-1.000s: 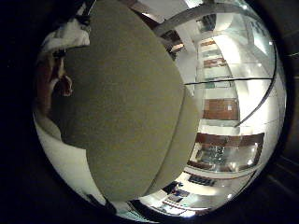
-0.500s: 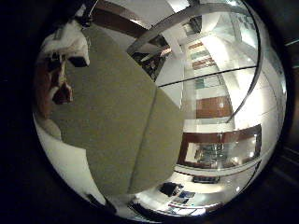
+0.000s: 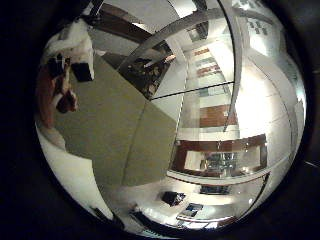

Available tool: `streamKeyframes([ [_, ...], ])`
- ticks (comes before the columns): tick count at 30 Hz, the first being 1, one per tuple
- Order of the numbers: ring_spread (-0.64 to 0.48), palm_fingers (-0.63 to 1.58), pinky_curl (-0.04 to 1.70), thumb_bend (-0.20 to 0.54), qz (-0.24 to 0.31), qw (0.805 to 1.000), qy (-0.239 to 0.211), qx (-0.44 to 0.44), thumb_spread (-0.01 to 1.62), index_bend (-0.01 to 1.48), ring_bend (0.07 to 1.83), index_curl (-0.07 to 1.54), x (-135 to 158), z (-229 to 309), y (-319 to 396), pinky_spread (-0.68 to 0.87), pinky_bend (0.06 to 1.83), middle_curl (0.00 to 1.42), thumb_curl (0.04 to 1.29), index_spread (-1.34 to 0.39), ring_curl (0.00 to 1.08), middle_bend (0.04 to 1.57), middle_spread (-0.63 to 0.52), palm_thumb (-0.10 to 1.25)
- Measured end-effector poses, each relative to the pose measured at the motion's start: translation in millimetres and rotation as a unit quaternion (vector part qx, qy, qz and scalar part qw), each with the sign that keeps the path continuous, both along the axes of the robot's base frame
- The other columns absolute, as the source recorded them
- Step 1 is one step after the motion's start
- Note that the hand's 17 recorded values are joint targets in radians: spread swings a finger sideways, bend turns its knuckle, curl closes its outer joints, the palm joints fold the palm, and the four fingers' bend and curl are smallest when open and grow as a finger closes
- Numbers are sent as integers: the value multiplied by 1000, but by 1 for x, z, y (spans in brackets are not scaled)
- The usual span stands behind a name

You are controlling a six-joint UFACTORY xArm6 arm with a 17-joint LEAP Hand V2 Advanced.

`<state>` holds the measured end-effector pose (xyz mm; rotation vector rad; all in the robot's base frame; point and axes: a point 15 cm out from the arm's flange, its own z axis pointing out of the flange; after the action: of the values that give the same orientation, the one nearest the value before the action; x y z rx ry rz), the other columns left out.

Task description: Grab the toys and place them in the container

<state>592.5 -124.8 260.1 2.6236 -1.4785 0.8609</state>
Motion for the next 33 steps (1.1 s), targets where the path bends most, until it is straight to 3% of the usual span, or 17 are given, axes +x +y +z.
streamKeyframes([
  [7, -284, 1063, 817, -13, 66, 996, -3, 58, 1003, 947, 1269, 1115, -21, 60, 137, -180, 1466, 1144, 572, -328, 970, 1128, -272, 1098],
  [17, -285, 1063, 853, -13, 147, 981, 26, 121, 994, 944, 1266, 1121, -79, 63, 332, -172, 1442, 1136, 593, -327, 977, 1134, -265, 1104],
  [23, -287, 1060, 878, -14, 171, 975, 67, 123, 990, 945, 1263, 1122, -100, 5, 400, -175, 1427, 1133, 600, -327, 982, 1138, -263, 1110],
  [33, -291, 1061, 909, -14, 189, 970, 60, 138, 951, 944, 1255, 1123, -82, -61, 438, -179, 1408, 1129, 614, -326, 993, 1139, -260, 1144],
])
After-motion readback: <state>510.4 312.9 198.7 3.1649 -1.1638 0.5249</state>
